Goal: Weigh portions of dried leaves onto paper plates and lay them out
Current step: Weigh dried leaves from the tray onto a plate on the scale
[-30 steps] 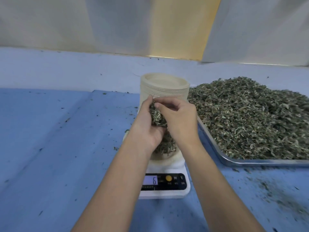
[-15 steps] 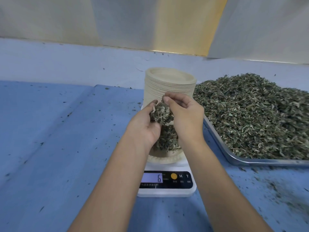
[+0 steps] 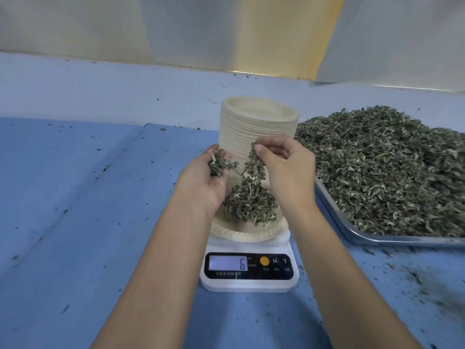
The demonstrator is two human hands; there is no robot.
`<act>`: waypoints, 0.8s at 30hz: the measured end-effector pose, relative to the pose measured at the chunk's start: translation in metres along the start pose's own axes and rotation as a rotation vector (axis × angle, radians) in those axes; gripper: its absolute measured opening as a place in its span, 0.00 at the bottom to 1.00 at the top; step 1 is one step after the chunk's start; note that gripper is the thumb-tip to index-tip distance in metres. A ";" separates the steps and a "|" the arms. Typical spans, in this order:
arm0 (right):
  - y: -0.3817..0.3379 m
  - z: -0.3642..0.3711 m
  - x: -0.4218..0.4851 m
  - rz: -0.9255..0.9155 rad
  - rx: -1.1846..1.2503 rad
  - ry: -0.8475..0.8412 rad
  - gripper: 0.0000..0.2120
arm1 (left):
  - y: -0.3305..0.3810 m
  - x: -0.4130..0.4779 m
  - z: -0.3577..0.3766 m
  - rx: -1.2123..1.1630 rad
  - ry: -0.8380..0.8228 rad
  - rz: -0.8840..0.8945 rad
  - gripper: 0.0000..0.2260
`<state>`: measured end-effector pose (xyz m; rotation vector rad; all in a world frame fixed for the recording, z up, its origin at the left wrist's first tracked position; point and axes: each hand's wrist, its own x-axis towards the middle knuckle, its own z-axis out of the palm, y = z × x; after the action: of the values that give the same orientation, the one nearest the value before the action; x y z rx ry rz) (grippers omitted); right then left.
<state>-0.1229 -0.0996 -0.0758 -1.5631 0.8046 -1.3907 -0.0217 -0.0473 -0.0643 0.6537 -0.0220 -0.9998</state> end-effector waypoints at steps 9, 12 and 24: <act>0.003 -0.001 0.000 0.005 -0.050 -0.022 0.03 | 0.008 0.000 -0.001 0.019 0.014 0.058 0.11; 0.002 -0.001 0.000 0.011 -0.033 -0.014 0.03 | 0.007 -0.001 -0.001 0.017 0.007 0.056 0.11; 0.003 0.001 -0.002 0.060 0.030 -0.065 0.06 | 0.005 -0.002 -0.001 0.023 0.001 0.052 0.10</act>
<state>-0.1224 -0.0989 -0.0796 -1.5409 0.7816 -1.2963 -0.0184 -0.0436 -0.0623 0.6712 -0.0497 -0.9501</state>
